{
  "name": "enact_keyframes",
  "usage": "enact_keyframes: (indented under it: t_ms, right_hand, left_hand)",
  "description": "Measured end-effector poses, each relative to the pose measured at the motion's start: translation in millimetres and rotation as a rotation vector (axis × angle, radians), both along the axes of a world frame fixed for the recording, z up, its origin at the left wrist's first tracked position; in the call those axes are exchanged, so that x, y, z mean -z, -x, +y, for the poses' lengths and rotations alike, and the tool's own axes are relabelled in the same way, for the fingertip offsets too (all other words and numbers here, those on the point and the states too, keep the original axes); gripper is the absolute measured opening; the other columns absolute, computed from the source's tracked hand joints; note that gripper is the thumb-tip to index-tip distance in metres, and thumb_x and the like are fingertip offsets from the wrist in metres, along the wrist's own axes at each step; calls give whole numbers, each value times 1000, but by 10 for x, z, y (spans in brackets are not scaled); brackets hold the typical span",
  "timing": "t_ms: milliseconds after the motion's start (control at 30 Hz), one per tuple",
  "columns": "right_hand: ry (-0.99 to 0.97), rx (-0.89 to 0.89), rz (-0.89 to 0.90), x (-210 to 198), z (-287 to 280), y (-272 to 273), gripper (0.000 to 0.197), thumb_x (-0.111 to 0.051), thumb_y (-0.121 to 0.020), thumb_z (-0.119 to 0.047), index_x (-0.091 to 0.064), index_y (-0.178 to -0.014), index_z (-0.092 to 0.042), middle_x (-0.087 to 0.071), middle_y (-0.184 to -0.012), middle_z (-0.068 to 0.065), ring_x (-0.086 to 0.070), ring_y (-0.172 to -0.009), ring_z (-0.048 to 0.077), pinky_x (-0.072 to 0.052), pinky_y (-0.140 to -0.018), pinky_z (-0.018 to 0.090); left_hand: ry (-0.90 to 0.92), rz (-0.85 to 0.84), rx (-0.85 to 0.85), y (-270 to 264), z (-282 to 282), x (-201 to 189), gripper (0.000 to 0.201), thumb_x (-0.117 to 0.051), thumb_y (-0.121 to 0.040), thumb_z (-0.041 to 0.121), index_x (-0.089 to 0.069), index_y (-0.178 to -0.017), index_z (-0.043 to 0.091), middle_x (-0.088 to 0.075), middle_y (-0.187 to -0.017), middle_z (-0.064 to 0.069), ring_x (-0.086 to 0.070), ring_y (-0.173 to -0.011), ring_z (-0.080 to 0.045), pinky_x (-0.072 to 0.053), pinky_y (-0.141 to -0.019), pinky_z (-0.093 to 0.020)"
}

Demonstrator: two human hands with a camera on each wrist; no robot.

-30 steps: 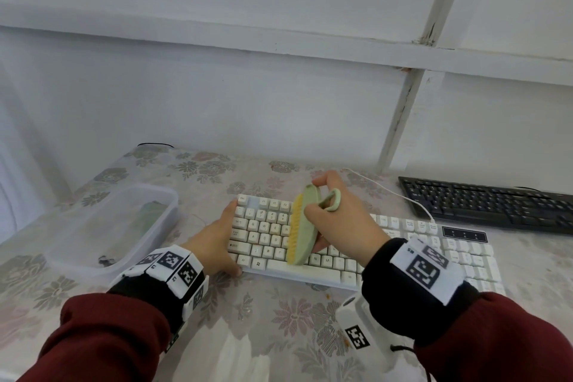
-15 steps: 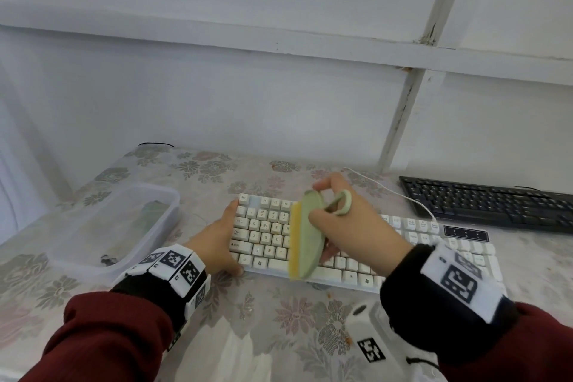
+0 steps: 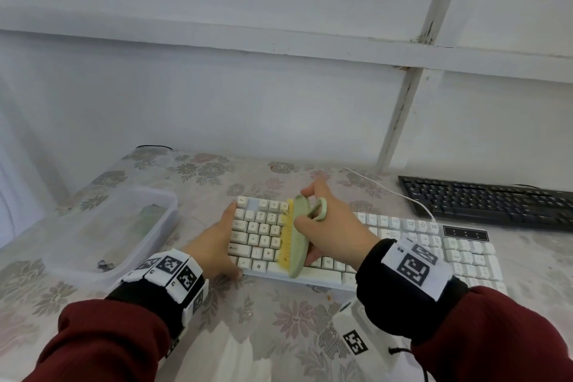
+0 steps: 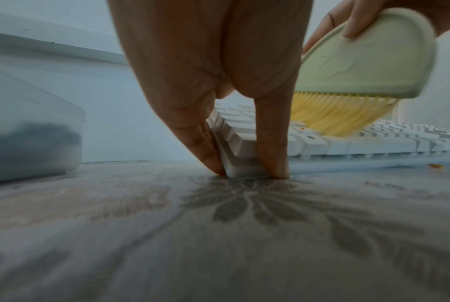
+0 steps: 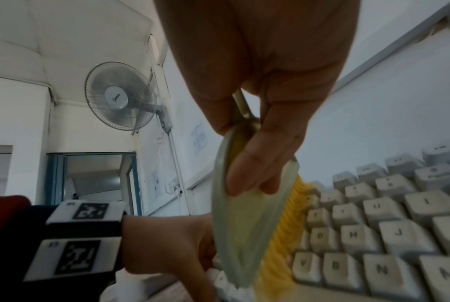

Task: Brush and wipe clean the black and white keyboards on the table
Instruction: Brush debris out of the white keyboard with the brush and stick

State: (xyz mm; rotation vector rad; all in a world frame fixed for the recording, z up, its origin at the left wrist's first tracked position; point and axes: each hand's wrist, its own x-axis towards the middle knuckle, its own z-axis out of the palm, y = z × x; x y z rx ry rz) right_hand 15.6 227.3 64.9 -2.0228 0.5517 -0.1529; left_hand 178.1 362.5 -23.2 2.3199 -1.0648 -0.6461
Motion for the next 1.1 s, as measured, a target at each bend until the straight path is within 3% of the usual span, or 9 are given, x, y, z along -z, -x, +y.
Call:
enact_keyframes:
  t_ms: [167,333,433,533,667,767,900,1000,1100]
  right_hand:
    - [-39,-106,84,22,114,117,24,-46,-93,-11,-36,-115,-16,-53,-77,8,-59,-53,22,-58,-55,32]
    - [-92,30,-34,-146,35,80,24,-48,-91,-11,-41,-113,-17,-63,-94,16,-67,-61,28,-60,-58,39]
    - [-29,108,-149,-189,-36,-40,27,-46,-92,-10,-38,-117,-16,-60,-102,21,-69,-69,33,-60,-56,38]
    - [-9,83,-110,-125,-19,-95,27,-46,-92,-10,-35,-116,-17,-58,-103,20,-67,-68,30,-59,-52,33]
    - [21,-13,-21,16,76,-16,26,-45,-93,-11,-33,-115,-17,-53,-81,10,-56,-54,18,-57,-51,28]
    - [69,-98,30,97,146,100,26,-46,-93,-12,-35,-116,-18,-46,-71,3,-53,-53,20,-58,-58,40]
    - [-48,-142,105,-11,162,187,25,-47,-91,-12,-38,-113,-18,-56,-82,11,-63,-62,29,-58,-66,48]
    - [-49,-40,-28,-151,77,98,26,-47,-91,-10,-41,-114,-18,-61,-90,14,-65,-60,25,-60,-60,41]
    - [-5,48,-162,-200,1,-63,29,-46,-92,-9,-37,-117,-19,-61,-99,20,-68,-72,32,-60,-59,41]
  left_hand:
    - [0,7,-3,-9,3,4,127,-81,-62,9,13,-144,33,-54,-120,4,-57,-102,-12,-49,-90,-28]
    - [-15,-2,-2,4,1,-1,126,-80,-64,10,15,-145,31,-54,-120,3,-55,-101,-12,-47,-90,-26]
    - [-27,-10,-7,-2,5,1,127,-80,-65,12,17,-145,31,-53,-124,1,-54,-102,-13,-46,-93,-28]
    - [-31,-7,-11,-10,2,11,128,-81,-64,12,16,-145,32,-53,-125,2,-55,-104,-14,-46,-94,-29]
    - [-26,-1,-10,-15,-3,19,128,-81,-64,11,16,-146,31,-52,-125,2,-55,-107,-14,-46,-94,-29]
    - [0,10,-6,-22,-4,29,128,-80,-62,10,14,-146,32,-53,-125,3,-56,-104,-13,-47,-91,-28]
    - [4,11,-3,-29,7,36,128,-81,-62,10,14,-145,33,-54,-123,3,-56,-103,-13,-48,-91,-29]
    - [-10,2,-7,-27,3,36,128,-81,-63,11,15,-145,33,-53,-123,3,-56,-103,-13,-48,-92,-30]
    - [-17,-4,-13,-27,-1,31,128,-80,-63,12,16,-145,33,-53,-124,2,-55,-104,-14,-47,-93,-30]
